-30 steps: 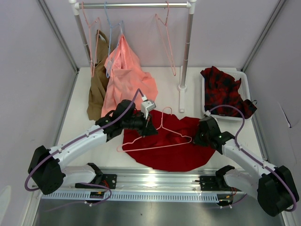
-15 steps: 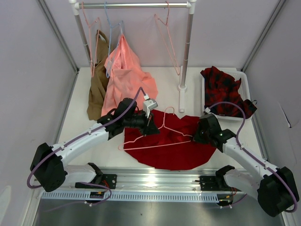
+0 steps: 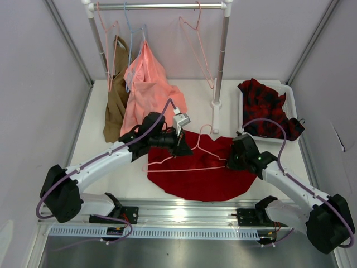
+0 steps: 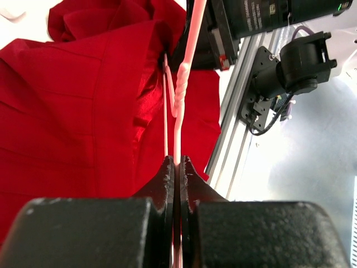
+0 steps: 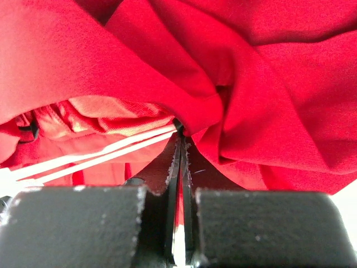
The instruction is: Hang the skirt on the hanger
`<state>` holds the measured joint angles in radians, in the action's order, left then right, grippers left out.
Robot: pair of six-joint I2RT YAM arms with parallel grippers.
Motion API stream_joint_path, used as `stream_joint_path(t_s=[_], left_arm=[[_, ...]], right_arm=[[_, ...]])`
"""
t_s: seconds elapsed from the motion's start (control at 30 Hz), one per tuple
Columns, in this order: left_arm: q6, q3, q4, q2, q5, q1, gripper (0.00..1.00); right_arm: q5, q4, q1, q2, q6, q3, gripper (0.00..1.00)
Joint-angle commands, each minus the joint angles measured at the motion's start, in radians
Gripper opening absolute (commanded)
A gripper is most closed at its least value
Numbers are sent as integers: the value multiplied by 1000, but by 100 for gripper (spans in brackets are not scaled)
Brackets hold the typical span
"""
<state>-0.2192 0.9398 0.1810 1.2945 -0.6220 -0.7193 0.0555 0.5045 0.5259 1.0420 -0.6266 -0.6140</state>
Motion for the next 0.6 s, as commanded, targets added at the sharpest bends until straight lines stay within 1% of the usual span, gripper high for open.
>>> stream_joint_path(t_s=[0.0, 0.23, 0.33, 0.4, 0.57], left_arm=[[-2, 54, -46, 20, -10, 1, 0], [-19, 45, -58, 57, -4, 1, 0], [-23, 34, -67, 57, -5, 1, 0], [-23, 30, -69, 63, -8, 1, 0], [-43, 1, -135, 69, -74, 1, 0]], right_arm=[[-39, -53, 45, 4, 8, -58, 0], [-31, -83, 68, 68, 19, -64, 0], [-11, -78, 69, 73, 11, -56, 4], [3, -77, 69, 64, 14, -50, 5], [-2, -60, 71, 56, 25, -79, 4]])
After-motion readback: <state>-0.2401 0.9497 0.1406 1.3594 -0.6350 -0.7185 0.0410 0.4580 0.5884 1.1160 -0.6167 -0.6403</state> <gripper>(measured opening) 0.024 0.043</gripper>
